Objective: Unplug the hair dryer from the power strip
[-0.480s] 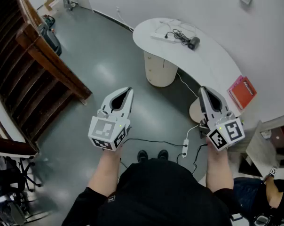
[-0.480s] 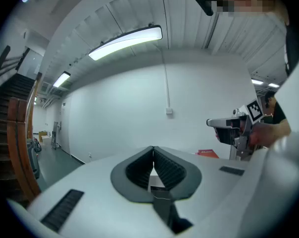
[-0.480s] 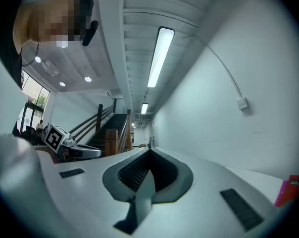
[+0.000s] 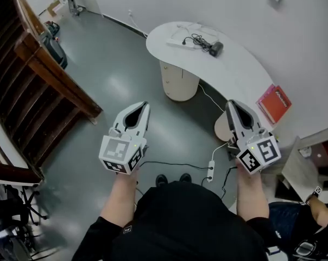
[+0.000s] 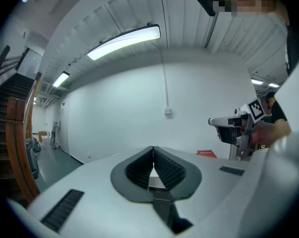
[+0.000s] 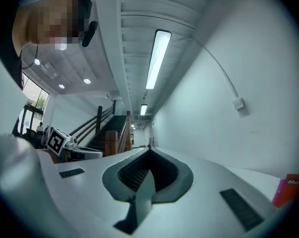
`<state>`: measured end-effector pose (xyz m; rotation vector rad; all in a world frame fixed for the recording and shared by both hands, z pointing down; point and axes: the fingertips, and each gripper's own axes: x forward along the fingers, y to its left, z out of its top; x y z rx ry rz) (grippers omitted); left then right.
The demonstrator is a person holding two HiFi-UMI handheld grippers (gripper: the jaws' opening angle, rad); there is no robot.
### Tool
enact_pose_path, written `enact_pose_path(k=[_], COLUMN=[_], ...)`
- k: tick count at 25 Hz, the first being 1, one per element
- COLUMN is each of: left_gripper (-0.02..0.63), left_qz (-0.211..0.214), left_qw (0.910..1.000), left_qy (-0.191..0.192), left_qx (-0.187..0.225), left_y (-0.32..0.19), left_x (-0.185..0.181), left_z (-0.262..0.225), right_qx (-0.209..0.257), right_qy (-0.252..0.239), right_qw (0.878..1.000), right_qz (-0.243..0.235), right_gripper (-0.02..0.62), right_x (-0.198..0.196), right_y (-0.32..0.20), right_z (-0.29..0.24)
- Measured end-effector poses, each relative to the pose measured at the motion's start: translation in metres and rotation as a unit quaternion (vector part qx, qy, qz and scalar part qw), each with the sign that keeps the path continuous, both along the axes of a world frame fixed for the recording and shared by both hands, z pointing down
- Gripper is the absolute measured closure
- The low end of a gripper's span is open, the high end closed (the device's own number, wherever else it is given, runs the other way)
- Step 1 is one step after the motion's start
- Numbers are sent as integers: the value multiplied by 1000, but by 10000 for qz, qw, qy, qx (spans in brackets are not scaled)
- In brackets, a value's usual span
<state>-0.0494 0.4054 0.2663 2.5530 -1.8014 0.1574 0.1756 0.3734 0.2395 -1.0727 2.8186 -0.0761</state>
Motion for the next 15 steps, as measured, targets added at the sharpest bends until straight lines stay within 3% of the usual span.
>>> enact_pose_path(k=[6,15], left_gripper=[592,592], left_qz=[-99,-29], left_qw=[9999,10000], left_qy=[-36,-88], left_qx=[77,-3], left_y=[2,0], left_x=[21,49], left_z=[-5,2], right_qx=[269,-26], right_qy=[18,-245], right_qw=[9986,9983], right_qz=[-460,-527], right_gripper=[561,560], right_x=[15,43], right_y=[15,11], right_z=[-10,3])
